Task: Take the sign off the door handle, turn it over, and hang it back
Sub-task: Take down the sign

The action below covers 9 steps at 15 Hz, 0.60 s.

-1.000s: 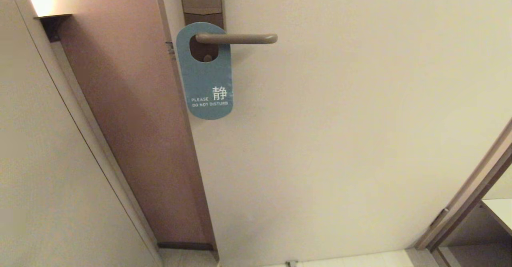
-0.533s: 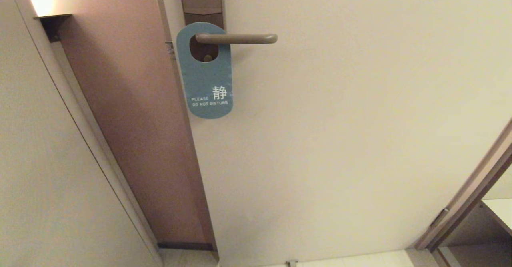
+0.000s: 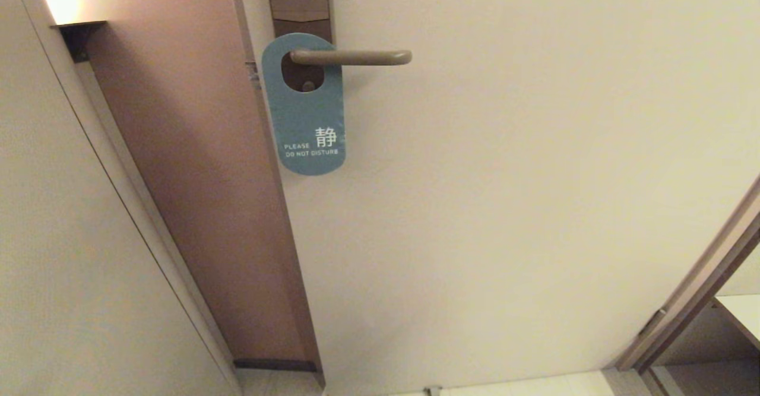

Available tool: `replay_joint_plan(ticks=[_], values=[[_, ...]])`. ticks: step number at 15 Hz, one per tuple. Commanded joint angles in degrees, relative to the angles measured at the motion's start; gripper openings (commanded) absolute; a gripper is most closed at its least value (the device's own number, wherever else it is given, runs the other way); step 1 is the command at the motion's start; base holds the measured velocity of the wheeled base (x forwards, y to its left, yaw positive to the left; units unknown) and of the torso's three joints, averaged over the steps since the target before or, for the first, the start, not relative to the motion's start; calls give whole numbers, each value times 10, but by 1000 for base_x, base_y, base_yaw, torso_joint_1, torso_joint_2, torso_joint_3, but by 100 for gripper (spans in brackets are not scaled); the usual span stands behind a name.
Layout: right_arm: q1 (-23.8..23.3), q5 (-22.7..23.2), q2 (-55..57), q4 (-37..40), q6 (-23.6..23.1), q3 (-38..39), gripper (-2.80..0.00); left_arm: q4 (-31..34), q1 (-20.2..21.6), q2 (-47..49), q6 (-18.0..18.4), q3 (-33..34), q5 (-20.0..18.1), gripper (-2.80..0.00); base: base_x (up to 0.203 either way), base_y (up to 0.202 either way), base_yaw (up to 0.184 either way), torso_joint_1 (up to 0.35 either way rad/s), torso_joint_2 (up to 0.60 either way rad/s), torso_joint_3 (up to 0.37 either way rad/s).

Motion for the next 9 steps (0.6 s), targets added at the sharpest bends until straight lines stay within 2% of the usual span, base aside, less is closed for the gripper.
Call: replay_joint_plan(ticks=[1,9], values=[[0,0,1,0,0,0,-280,0,0,1,0,0,0,-280,0,0,0,0,0,0],[0,1,1,0,0,0,-280,0,0,1,32,0,-13,-280,0,0,0,0,0,0]])
